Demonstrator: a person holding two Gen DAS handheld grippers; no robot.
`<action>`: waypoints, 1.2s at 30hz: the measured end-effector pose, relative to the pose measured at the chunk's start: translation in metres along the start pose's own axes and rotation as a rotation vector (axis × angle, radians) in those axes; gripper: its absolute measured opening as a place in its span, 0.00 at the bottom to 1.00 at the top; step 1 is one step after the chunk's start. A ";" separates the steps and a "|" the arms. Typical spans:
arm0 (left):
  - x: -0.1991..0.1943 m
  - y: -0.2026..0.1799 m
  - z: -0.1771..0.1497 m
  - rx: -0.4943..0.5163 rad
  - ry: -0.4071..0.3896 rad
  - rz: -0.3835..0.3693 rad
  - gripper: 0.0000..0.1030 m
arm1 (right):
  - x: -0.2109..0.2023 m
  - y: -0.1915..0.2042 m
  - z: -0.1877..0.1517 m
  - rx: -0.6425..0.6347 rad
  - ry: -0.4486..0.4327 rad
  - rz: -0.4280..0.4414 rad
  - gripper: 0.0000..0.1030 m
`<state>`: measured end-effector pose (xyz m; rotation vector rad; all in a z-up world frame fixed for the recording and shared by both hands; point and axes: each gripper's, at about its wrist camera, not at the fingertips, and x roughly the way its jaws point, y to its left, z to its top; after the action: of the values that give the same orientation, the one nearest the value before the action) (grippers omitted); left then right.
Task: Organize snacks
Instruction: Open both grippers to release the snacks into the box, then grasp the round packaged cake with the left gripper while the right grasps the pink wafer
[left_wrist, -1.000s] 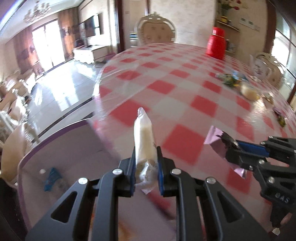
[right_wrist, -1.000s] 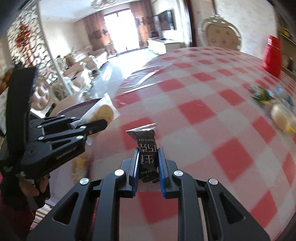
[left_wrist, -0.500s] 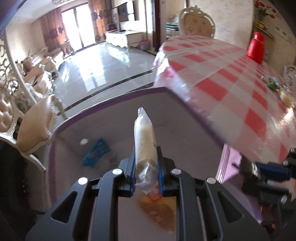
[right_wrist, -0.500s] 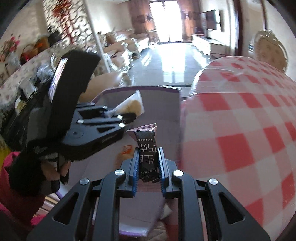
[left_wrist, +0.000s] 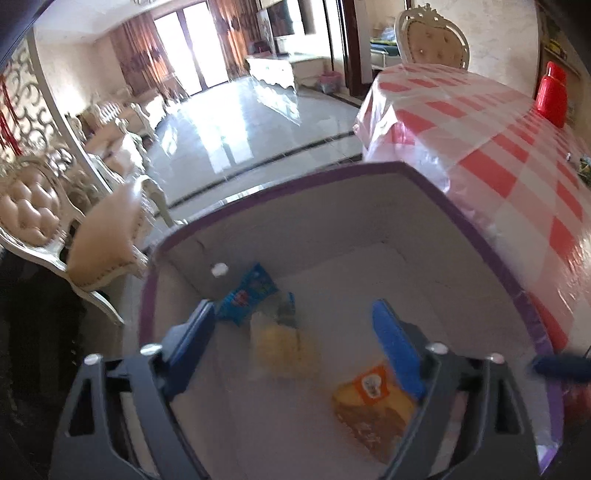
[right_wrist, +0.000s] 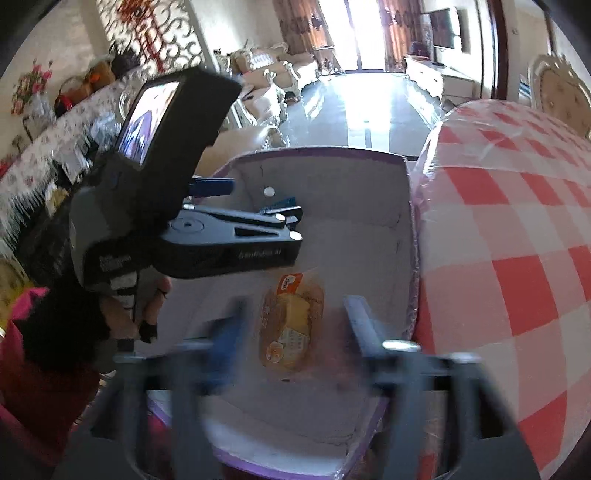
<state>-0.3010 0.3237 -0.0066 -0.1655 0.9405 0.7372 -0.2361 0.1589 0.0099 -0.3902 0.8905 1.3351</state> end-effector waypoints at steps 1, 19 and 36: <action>-0.001 -0.002 0.001 0.006 -0.005 0.014 0.85 | -0.004 -0.001 -0.001 0.004 -0.010 0.006 0.74; -0.074 -0.218 0.063 0.246 -0.218 -0.432 0.99 | -0.200 -0.153 -0.114 0.353 -0.336 -0.465 0.85; -0.077 -0.426 0.045 0.310 0.031 -0.774 0.98 | -0.337 -0.364 -0.245 0.819 -0.299 -0.715 0.85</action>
<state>-0.0264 -0.0134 0.0047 -0.2463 0.9133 -0.1257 0.0328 -0.3242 0.0222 0.1372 0.8509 0.2961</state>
